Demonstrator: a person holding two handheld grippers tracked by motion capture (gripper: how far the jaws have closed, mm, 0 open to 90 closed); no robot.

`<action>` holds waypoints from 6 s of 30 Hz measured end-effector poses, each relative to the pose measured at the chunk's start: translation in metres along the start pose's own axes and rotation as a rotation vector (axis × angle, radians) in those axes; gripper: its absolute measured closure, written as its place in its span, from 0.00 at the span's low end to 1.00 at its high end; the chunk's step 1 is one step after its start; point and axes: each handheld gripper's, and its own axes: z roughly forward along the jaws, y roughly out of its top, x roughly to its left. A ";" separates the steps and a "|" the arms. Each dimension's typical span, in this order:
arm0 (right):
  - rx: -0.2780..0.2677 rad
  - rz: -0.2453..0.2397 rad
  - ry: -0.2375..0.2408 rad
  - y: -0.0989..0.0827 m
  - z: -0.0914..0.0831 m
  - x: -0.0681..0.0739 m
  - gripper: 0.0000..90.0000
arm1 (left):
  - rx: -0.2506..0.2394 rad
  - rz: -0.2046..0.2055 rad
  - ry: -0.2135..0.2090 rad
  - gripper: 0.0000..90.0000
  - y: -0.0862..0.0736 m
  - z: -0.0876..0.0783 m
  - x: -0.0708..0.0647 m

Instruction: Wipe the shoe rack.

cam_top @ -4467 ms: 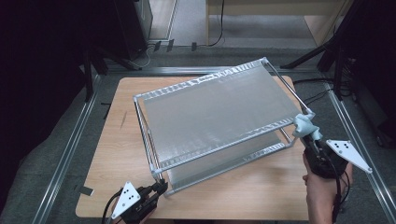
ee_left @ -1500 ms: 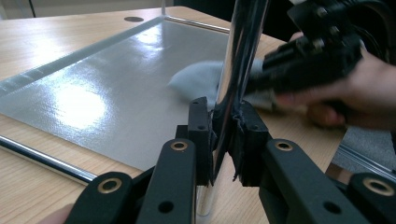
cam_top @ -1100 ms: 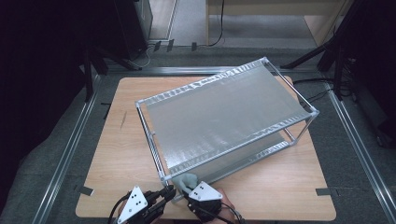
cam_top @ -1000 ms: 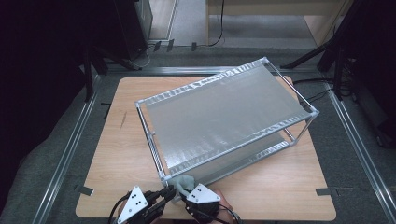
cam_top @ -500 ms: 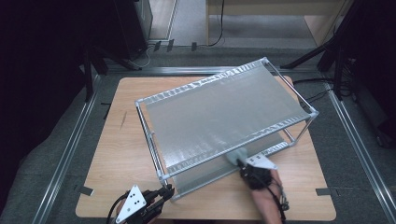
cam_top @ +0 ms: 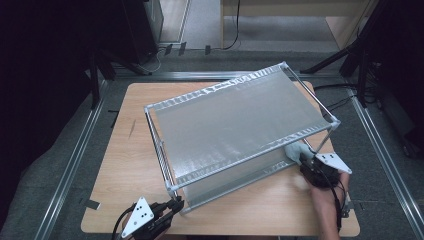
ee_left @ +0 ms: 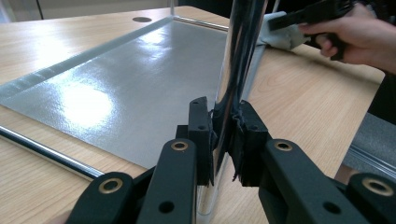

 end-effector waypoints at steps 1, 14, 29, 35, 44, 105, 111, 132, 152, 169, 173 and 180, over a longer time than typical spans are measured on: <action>-0.012 -0.001 0.014 0.002 -0.004 0.000 0.60 | 0.000 -0.003 0.001 0.89 0.000 0.000 0.000; 0.077 -0.046 0.021 -0.003 0.009 0.011 0.97 | -0.002 -0.006 0.000 0.89 0.000 -0.001 0.000; 0.118 -0.026 0.119 -0.012 0.016 0.060 0.94 | 0.005 -0.006 -0.005 0.89 0.000 0.000 -0.002; 0.149 -0.111 0.244 -0.018 0.001 0.114 0.94 | 0.003 -0.015 -0.009 0.89 0.000 0.001 -0.002; 0.152 -0.213 0.468 -0.034 -0.023 0.204 0.94 | 0.007 -0.013 -0.008 0.89 0.001 0.001 -0.002; 0.153 -0.308 0.598 -0.045 -0.040 0.272 0.97 | 0.007 -0.017 -0.005 0.89 0.001 0.001 0.001; 0.139 -0.339 0.560 -0.042 -0.032 0.264 0.97 | 0.007 -0.018 -0.004 0.89 0.001 0.001 0.001; 0.133 0.060 -0.074 -0.014 -0.003 0.027 0.97 | 0.005 -0.015 0.002 0.89 0.001 0.001 0.001; 0.066 0.120 0.014 -0.022 -0.092 0.002 0.45 | 0.005 -0.033 0.012 0.89 0.002 0.001 0.006; 0.026 0.139 -0.094 0.058 -0.017 -0.026 0.70 | 0.003 -0.035 0.021 0.89 0.002 0.000 0.008; 0.014 0.146 -0.103 0.060 -0.005 -0.027 0.88 | 0.003 -0.041 0.029 0.89 0.003 -0.001 0.009; -0.013 0.111 -0.091 0.064 0.007 -0.011 0.90 | -0.002 -0.038 0.097 0.89 0.003 -0.009 0.024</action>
